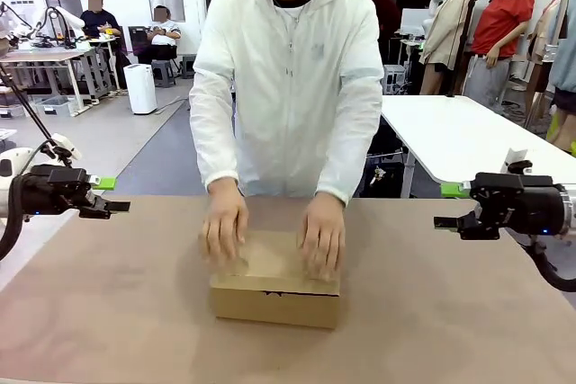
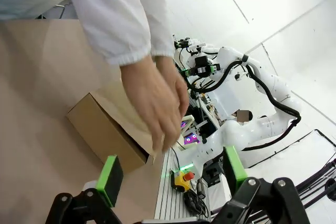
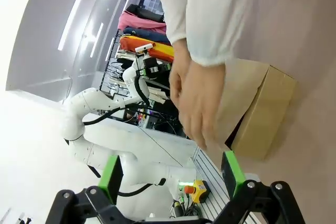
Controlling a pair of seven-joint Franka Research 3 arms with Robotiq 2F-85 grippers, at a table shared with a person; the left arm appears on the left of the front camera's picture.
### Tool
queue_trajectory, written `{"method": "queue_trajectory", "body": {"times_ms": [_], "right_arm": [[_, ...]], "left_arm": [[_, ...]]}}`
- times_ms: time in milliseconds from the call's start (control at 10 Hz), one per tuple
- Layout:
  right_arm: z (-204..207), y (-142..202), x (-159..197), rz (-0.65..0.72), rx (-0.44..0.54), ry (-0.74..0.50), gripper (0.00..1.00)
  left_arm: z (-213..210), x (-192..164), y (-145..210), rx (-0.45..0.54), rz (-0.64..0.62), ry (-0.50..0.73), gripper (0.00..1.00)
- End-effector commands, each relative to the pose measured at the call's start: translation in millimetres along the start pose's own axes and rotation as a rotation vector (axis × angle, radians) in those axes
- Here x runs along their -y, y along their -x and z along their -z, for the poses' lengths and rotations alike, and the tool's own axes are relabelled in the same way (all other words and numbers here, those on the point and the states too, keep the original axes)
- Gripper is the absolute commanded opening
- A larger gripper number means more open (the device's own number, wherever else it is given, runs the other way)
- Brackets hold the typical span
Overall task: Pack the items into the box.
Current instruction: Close the Mailer Box.
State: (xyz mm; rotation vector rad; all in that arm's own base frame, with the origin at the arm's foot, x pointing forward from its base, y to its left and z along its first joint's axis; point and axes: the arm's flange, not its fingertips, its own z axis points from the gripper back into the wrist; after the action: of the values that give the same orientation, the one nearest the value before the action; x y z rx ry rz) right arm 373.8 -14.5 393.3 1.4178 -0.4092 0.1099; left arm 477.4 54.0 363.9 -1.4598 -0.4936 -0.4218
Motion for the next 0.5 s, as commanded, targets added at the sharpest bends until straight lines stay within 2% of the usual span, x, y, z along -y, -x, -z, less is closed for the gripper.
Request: {"method": "queue_trajectory", "body": {"times_ms": [0, 400], "right_arm": [[-1.6, -0.9, -0.7, -0.015, 0.012, -0.003, 1.00], [-1.6, -0.9, -0.7, -0.015, 0.012, -0.003, 1.00]], "left_arm": [[0.0, 3.0, -0.5, 0.004, 0.015, 0.012, 1.00], [0.0, 3.0, -0.5, 0.004, 0.015, 0.012, 1.00]]}}
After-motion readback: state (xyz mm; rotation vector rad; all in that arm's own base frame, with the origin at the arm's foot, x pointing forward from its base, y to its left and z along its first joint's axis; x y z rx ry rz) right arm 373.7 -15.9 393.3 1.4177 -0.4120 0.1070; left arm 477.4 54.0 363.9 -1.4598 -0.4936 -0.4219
